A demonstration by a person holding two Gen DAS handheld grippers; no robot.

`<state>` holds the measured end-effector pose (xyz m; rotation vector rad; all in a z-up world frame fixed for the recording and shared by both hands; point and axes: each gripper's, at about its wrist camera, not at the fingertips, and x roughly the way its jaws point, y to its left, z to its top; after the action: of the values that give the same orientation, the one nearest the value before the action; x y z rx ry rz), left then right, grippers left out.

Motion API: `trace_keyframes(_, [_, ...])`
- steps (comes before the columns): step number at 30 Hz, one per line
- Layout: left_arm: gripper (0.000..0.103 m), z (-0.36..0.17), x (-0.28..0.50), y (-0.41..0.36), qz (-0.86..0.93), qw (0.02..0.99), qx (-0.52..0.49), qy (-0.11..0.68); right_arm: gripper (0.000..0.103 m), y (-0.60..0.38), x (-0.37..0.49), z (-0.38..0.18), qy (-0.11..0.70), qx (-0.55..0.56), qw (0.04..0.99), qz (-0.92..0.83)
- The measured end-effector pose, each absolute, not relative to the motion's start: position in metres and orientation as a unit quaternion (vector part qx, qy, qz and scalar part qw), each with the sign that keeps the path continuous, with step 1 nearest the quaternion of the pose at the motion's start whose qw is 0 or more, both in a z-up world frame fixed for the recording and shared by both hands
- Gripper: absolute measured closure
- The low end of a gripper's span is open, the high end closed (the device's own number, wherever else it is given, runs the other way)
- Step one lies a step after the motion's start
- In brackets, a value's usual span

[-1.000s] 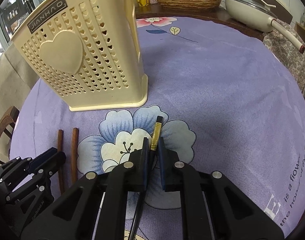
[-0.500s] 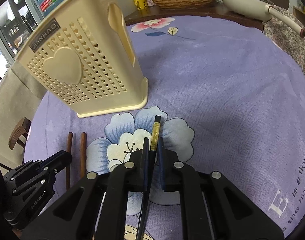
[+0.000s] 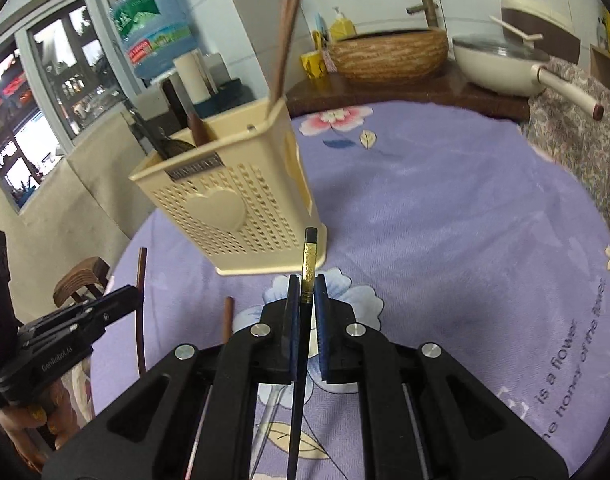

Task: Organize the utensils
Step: 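Carry the wooden chopstick with the left tool above the holder while the right tool grips the gold-tipped stick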

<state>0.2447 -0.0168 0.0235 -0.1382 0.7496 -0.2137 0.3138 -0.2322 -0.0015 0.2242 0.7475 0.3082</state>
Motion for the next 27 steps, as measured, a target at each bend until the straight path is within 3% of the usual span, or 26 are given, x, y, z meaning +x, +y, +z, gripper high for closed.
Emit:
trace_keyframes(4, [0.096,0.048,0.23,-0.014,-0.115,0.933,-0.063,0.336,0.1,-0.243,0.289,0.027,0.33,0.098,0.923,0.169])
trace_keyframes(10, [0.096,0.081,0.213,-0.013,-0.124,0.946,-0.051,0.296,0.101,-0.254,0.262,0.062,0.292,0.072,0.935,0.187])
trace_keyframes(17, [0.096,0.084,0.208,-0.015,-0.121,0.948,-0.051,0.288,0.098,-0.249,0.275,0.034,0.328,0.054,0.933,0.138])
trace_keyframes(20, [0.096,0.085,0.204,-0.015,-0.124,0.949,-0.051,0.286,0.083,-0.25,0.293,0.005,0.359,0.052,0.927,0.1])
trace_keyframes(21, [0.096,0.085,0.203,-0.015,-0.123,0.949,-0.051,0.285,0.071,-0.252,0.299,-0.004,0.372,0.061,0.921,0.096])
trace_keyframes(27, [0.096,0.086,0.201,-0.013,-0.121,0.95,-0.051,0.283,0.069,-0.244,0.319,-0.048,0.413,0.055,0.907,0.067])
